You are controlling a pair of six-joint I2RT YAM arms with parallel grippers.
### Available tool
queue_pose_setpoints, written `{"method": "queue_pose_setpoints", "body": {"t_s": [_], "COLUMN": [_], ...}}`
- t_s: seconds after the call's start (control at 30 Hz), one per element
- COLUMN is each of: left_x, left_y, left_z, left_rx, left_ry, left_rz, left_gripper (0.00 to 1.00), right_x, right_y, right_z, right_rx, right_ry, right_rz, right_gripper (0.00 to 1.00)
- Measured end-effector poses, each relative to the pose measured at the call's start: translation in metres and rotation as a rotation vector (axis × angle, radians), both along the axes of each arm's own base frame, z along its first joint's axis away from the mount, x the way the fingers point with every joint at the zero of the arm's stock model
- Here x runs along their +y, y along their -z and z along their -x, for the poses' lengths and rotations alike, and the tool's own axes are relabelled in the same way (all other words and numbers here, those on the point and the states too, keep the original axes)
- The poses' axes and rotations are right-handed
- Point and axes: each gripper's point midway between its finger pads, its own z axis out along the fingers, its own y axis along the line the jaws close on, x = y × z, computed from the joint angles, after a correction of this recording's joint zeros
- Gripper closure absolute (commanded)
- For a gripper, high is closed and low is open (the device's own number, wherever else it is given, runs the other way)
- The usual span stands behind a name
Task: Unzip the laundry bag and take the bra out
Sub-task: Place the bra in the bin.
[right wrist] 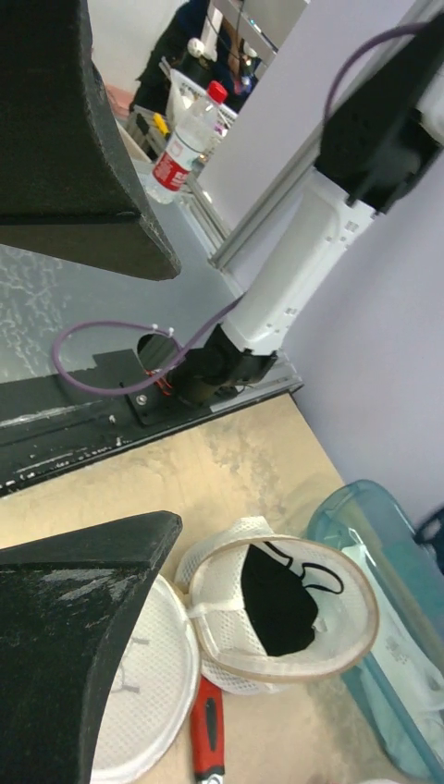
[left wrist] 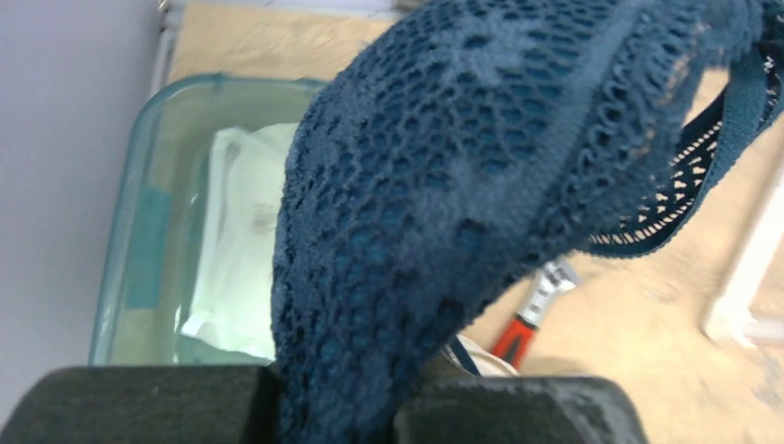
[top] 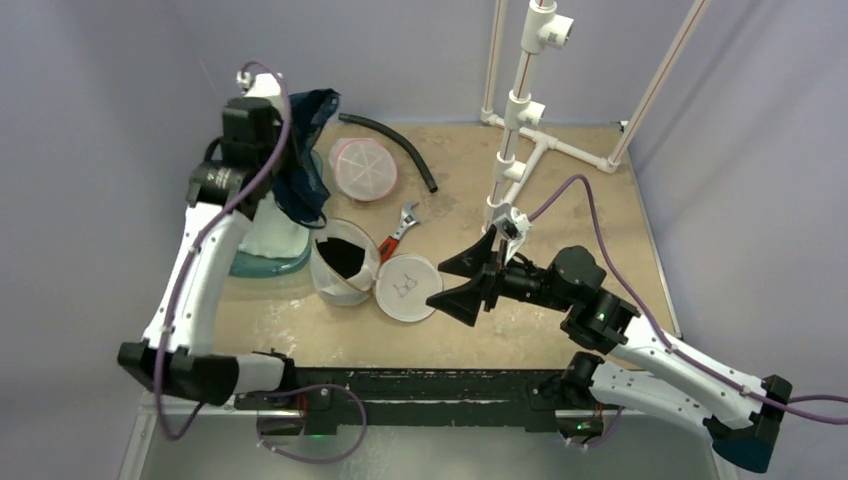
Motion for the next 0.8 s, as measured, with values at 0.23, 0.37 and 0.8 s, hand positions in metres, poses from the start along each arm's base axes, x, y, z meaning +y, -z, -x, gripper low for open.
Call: {"method": "queue_pose_setpoints", "body": {"t_s": [0.23, 0.37, 0.8], "left_x": [0.135, 0.148, 0.123], "left_y": [0.072, 0.103, 0.225], "left_z": [-0.049, -0.064, -0.106], "left_rx": [0.171, 0.231, 0.513], "left_ry": [-0.217, -0.195, 0.014], "left_rz": [0.176, 0.244, 0.383], "left_gripper": [1.0, 1.0, 1.0], "right_x": [-0.009, -0.014, -0.02], "right_y": [0.007, 0.018, 0.068], "right_z": [0.012, 0.02, 0.029], "right_rx": [0.006, 0.008, 0.06], "right_ry": [-0.025, -0.049, -0.069], "right_rz": [-0.025, -0.023, 0.057], "right_gripper": [0.02, 0.02, 0.02]}}
